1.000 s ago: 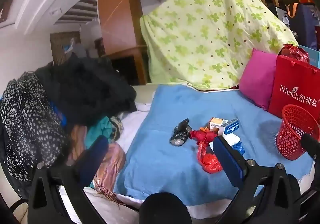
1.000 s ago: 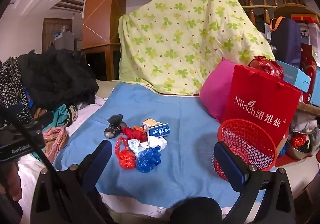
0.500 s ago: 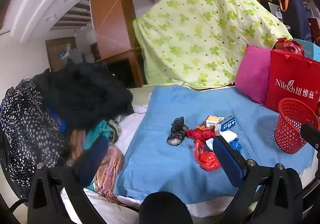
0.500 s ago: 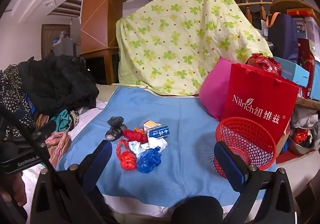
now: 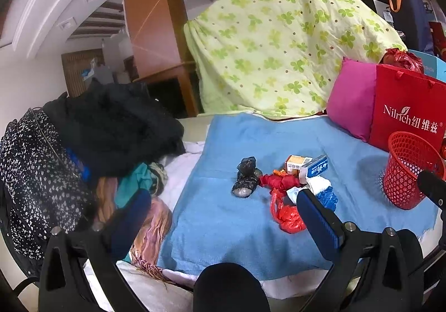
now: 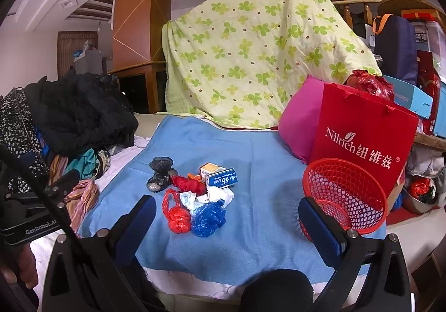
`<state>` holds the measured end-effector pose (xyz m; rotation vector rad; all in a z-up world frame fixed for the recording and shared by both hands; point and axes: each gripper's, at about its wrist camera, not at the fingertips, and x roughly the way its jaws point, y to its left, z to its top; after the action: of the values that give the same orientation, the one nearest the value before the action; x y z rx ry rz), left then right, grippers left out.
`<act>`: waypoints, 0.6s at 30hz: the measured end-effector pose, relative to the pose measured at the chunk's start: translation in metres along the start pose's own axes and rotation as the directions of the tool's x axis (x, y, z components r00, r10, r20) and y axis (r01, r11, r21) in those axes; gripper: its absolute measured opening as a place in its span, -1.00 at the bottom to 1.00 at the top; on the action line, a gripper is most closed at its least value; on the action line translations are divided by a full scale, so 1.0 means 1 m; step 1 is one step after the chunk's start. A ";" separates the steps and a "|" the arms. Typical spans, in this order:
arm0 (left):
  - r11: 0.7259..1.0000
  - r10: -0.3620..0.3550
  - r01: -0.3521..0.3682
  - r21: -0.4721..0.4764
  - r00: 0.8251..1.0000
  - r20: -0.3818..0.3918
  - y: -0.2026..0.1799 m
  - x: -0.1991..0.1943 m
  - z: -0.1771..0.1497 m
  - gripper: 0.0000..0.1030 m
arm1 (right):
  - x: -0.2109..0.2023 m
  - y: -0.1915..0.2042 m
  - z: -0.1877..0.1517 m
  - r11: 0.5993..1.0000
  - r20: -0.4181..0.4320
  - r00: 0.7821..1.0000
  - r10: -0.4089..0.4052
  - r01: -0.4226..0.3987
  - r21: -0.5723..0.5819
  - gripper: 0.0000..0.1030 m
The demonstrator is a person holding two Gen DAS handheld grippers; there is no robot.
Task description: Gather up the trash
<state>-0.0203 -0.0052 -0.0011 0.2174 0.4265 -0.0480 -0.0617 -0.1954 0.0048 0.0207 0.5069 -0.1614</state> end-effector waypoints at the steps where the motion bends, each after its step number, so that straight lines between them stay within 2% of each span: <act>1: 1.000 0.001 -0.001 -0.001 1.000 -0.001 0.000 0.000 0.000 1.00 | 0.000 0.001 0.001 1.000 -0.001 1.000 0.001 -0.001 0.000 1.00; 18: 1.000 -0.008 0.008 -0.007 1.000 -0.012 -0.002 0.002 -0.002 1.00 | 0.002 0.005 0.002 1.000 -0.004 1.000 0.011 -0.011 0.000 1.00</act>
<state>-0.0196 -0.0069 -0.0037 0.2091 0.4394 -0.0534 -0.0586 -0.1905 0.0055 0.0240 0.5107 -0.1511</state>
